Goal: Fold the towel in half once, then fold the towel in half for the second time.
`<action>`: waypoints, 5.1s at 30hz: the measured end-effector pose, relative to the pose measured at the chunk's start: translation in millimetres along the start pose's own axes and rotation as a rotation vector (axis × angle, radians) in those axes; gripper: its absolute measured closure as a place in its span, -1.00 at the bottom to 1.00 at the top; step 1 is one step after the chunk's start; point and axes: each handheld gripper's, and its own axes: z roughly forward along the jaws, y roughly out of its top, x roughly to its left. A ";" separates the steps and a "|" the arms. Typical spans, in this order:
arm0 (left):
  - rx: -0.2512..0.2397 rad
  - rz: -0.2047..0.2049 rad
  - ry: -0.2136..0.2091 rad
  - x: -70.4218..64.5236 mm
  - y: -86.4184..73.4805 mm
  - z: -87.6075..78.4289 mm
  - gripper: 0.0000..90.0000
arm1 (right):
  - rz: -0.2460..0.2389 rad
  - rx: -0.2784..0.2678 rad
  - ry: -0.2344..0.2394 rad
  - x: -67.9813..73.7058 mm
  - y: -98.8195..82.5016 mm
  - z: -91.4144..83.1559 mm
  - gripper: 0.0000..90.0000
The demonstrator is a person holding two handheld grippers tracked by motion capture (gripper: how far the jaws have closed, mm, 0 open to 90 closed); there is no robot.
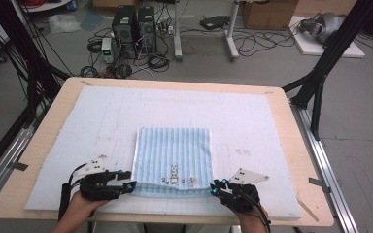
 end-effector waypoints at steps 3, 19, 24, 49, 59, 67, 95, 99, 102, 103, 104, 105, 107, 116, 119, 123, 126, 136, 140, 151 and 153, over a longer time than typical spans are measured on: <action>-0.077 -0.008 0.045 5.1 7.4 -7.2 0.01 | 0.042 -0.048 -0.027 -5.4 1.8 -3.2 0.34; -0.092 0.016 0.109 28.0 24.9 5.5 0.13 | -0.112 0.103 0.006 0.9 9.9 43.6 0.43; -0.078 0.019 0.123 39.4 36.0 15.9 0.24 | -0.122 0.084 0.028 -2.8 18.1 41.3 0.38; 0.150 0.017 0.280 94.4 76.5 105.1 0.71 | -0.071 0.010 0.024 -52.3 50.2 68.7 0.18; 0.136 0.012 0.286 96.4 75.7 105.9 0.71 | -0.021 -0.022 -0.112 -81.6 78.8 92.7 0.67; 0.136 -0.001 0.283 98.2 75.5 105.1 0.73 | 0.005 0.089 -0.161 -103.0 99.4 137.2 0.71; -0.121 0.038 0.128 83.5 78.5 57.0 -0.44 | -0.002 -0.125 -0.281 -98.8 49.5 38.4 -0.67; -0.158 0.046 0.126 80.8 74.1 49.0 -0.57 | -0.014 -0.148 -0.278 -97.1 46.0 31.6 -0.73; -0.170 0.056 0.123 79.3 70.6 45.0 -0.57 | -0.039 -0.155 -0.280 -95.5 45.7 29.1 -0.73; -0.169 0.056 0.128 79.2 70.0 44.4 -0.57 | -0.036 -0.160 -0.277 -95.1 45.9 28.8 -0.73; -0.170 0.057 0.130 79.3 69.6 44.1 -0.57 | -0.037 -0.162 -0.274 -95.2 45.9 28.7 -0.73; -0.169 0.058 0.133 79.3 69.4 44.1 -0.57 | -0.037 -0.163 -0.272 -95.2 45.9 28.9 -0.73; -0.167 0.064 0.135 79.4 69.3 44.1 -0.56 | -0.039 -0.159 -0.265 -95.3 45.9 29.8 -0.73; -0.178 0.058 0.138 80.7 69.0 39.8 -0.53 | -0.009 -0.163 -0.253 -97.7 48.2 32.2 -0.73; -0.179 0.056 0.140 81.2 69.1 38.5 -0.52 | -0.007 -0.166 -0.254 -97.6 49.5 32.4 -0.73; -0.176 0.052 0.148 81.9 68.8 36.9 -0.52 | 0.000 -0.164 -0.251 -97.5 50.5 33.1 -0.73; -0.168 0.050 0.156 82.4 68.3 37.5 -0.52 | 0.001 -0.154 -0.250 -97.4 50.2 34.0 -0.73; -0.163 0.052 0.164 82.2 68.3 39.6 -0.51 | 0.002 -0.151 -0.247 -97.8 49.4 33.7 -0.73; -0.167 0.043 0.173 84.0 68.2 38.8 -0.48 | 0.000 -0.140 -0.245 -97.0 49.6 35.9 -0.73; -0.113 0.008 0.215 91.4 67.1 42.7 -0.49 | -0.011 -0.125 -0.235 -96.5 50.0 39.4 -0.73; -0.113 -0.001 0.224 92.6 69.5 43.4 -0.49 | 0.001 -0.129 -0.229 -96.5 50.1 38.7 -0.73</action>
